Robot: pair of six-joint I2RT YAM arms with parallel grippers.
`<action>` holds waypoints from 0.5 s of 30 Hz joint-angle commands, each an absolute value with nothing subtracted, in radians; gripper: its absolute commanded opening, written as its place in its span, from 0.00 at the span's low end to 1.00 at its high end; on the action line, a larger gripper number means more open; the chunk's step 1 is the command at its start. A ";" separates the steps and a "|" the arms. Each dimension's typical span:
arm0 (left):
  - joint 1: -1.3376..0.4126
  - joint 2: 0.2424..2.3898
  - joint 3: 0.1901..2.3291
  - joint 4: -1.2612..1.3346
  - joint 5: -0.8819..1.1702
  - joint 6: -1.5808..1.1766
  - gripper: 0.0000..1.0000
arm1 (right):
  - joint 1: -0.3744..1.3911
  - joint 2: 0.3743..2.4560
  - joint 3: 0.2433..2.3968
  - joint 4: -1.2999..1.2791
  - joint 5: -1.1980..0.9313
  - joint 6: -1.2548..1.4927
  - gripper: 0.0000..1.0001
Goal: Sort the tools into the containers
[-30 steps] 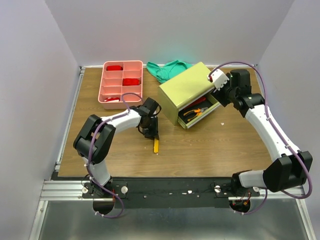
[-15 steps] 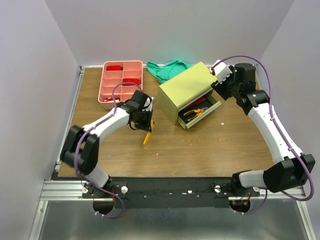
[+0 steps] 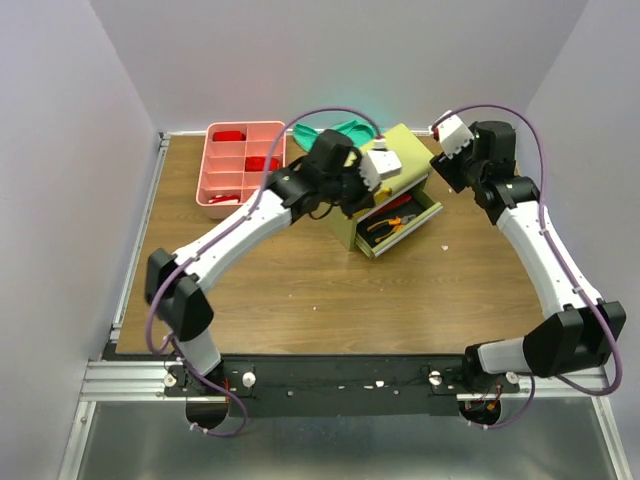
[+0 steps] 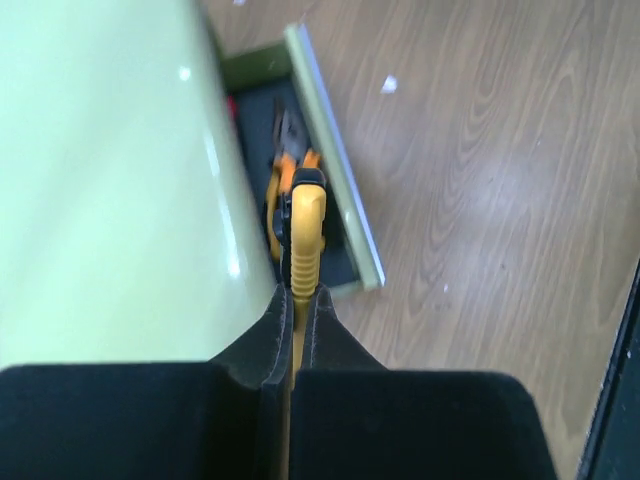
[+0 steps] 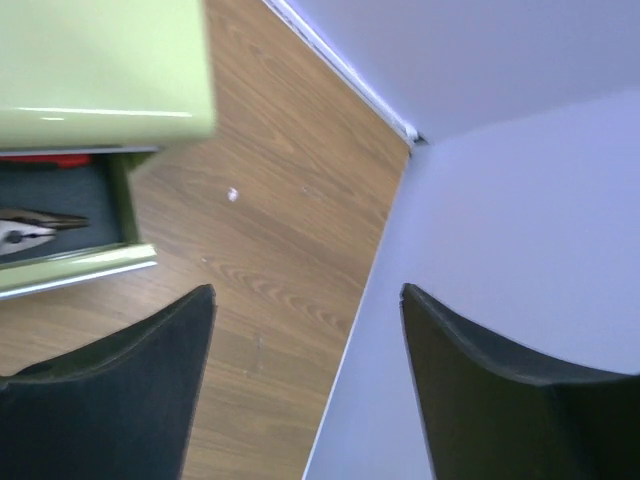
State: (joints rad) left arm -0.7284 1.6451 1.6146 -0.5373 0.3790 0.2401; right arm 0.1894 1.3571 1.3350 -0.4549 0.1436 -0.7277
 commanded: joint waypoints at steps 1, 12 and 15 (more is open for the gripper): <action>-0.840 1.805 1.814 -0.617 0.321 0.305 0.00 | 0.109 1.413 1.403 -0.373 0.331 -0.634 0.92; -0.991 2.108 2.060 -0.548 -0.148 0.215 0.00 | -0.112 1.407 1.454 -0.485 0.219 -0.255 0.96; -1.018 2.184 2.117 -0.538 -0.346 0.198 0.00 | -0.123 1.423 1.465 -0.523 0.186 -0.224 0.95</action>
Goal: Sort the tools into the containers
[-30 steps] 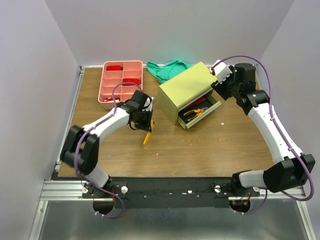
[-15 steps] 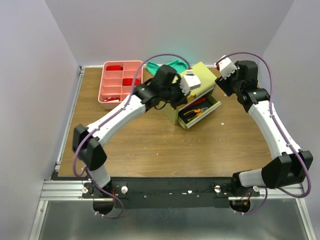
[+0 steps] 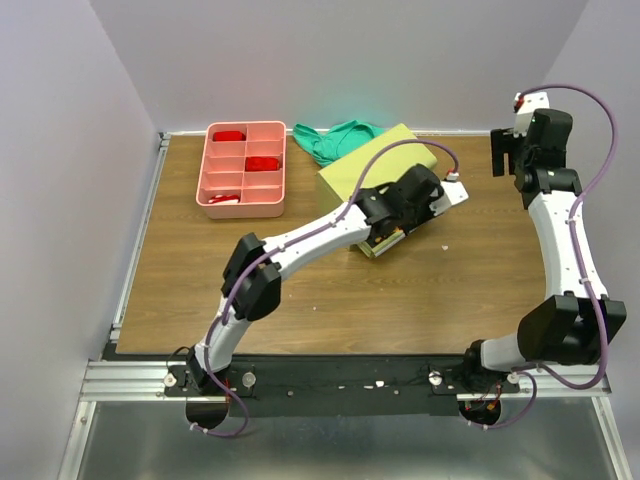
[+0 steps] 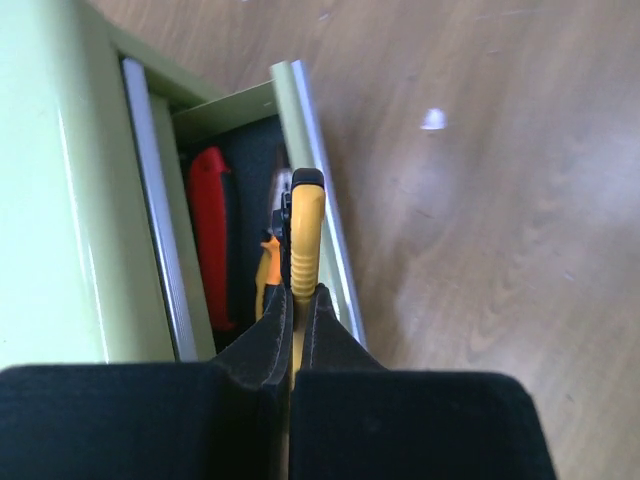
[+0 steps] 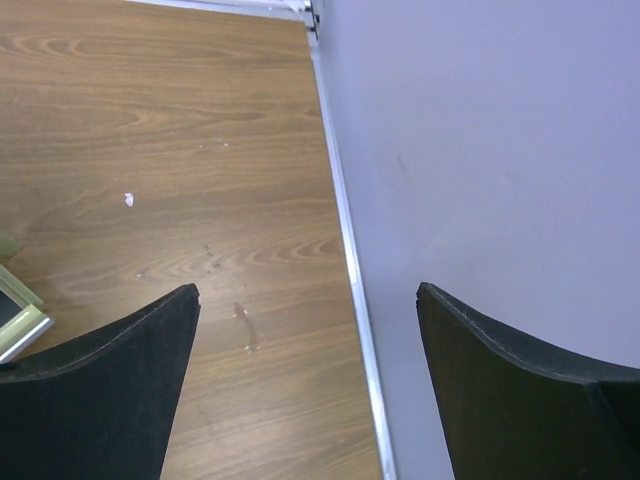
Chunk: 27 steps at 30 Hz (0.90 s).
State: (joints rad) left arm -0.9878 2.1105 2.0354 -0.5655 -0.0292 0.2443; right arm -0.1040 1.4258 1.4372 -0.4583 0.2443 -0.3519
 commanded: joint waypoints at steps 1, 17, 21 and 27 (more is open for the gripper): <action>-1.020 2.216 2.118 -0.535 -0.388 0.184 0.00 | -0.123 1.425 1.462 -0.534 0.173 -0.215 0.95; -1.026 2.315 2.075 -0.425 -0.466 0.210 0.74 | -0.129 1.398 1.417 -0.580 0.068 -0.149 0.94; -1.026 2.295 2.181 -0.477 -0.329 0.222 0.79 | -0.129 1.378 1.393 -0.583 0.064 -0.137 0.94; -1.022 2.183 2.315 -0.497 -0.173 0.215 0.82 | -0.132 1.376 1.353 -0.649 -0.036 -0.075 0.95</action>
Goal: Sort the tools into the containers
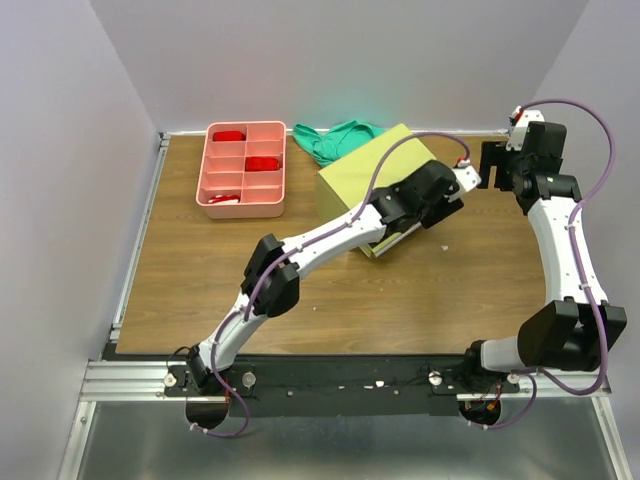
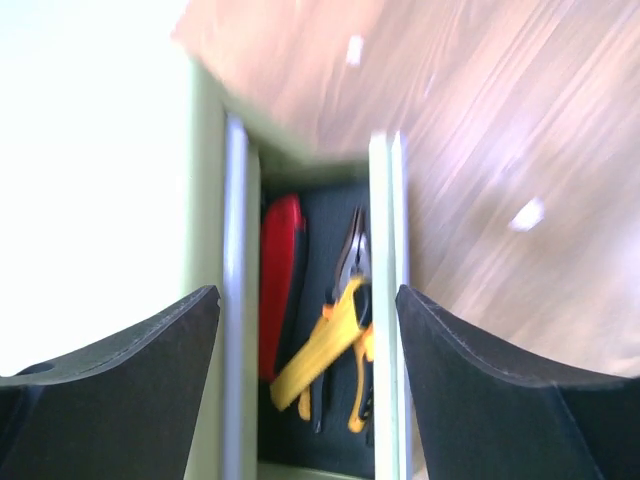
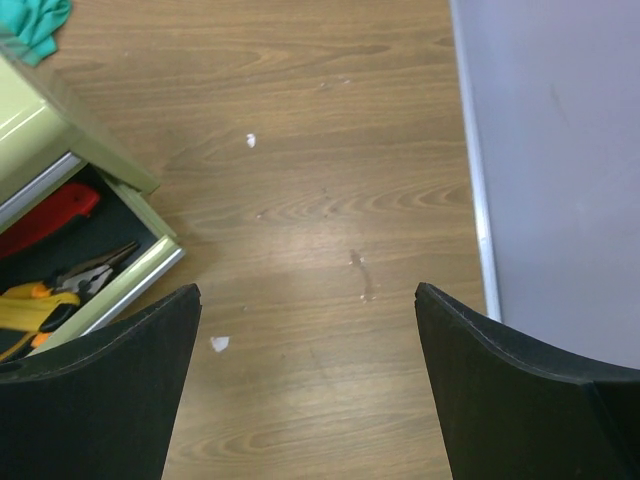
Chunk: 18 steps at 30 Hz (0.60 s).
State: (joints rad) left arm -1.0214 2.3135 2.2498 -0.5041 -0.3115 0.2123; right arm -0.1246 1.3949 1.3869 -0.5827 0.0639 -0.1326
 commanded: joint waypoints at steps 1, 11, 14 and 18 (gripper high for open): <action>-1.016 2.134 2.284 -0.485 -0.181 0.221 0.82 | -0.132 1.393 1.347 -0.673 -0.082 -0.077 0.94; -0.643 1.996 2.100 -0.414 -0.172 0.069 0.00 | -0.130 1.589 1.304 -0.765 -0.412 -0.180 0.15; -0.555 2.035 2.134 -0.423 -0.074 0.043 0.00 | -0.129 1.617 1.263 -0.761 -0.492 -0.127 0.01; -0.483 2.098 2.154 -0.449 -0.037 -0.024 0.00 | -0.104 1.644 1.189 -0.721 -0.607 -0.066 0.00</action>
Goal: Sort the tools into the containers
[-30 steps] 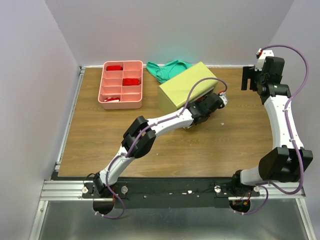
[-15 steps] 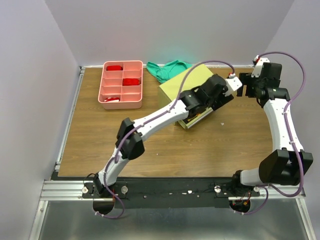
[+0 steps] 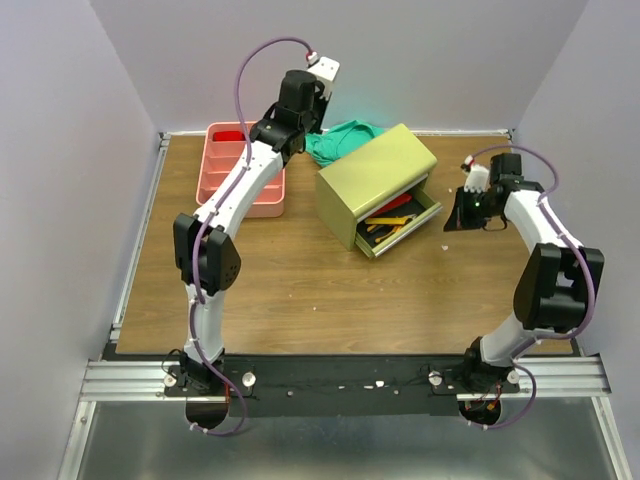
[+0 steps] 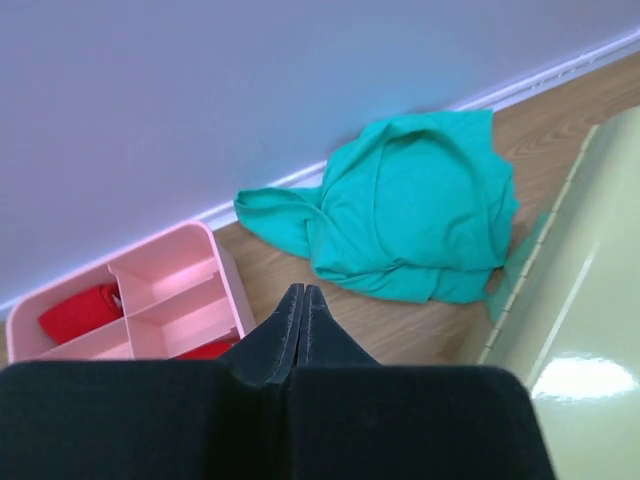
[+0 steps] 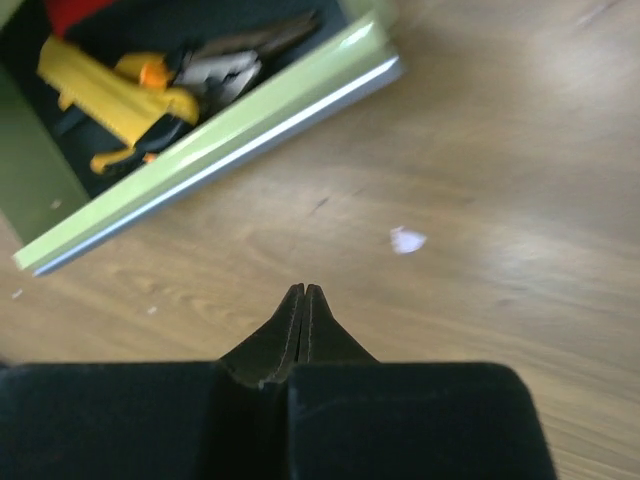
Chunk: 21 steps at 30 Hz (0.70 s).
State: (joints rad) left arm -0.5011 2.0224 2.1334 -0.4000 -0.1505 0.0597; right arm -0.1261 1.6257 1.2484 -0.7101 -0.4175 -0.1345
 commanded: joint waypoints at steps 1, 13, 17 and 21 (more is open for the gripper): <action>-0.468 2.111 2.140 -0.451 -0.020 -0.038 0.00 | -0.095 1.654 1.171 -0.701 -0.604 -0.043 0.01; -0.428 2.184 2.042 -0.459 0.369 -0.150 0.00 | 0.064 1.802 1.223 -0.634 -0.710 0.042 0.00; -0.423 2.195 2.028 -0.454 0.414 -0.179 0.00 | 0.064 1.825 1.224 -0.571 -0.774 0.159 0.01; -0.422 2.198 2.019 -0.445 0.439 -0.199 0.00 | 0.061 1.827 1.168 -0.427 -0.882 0.362 0.01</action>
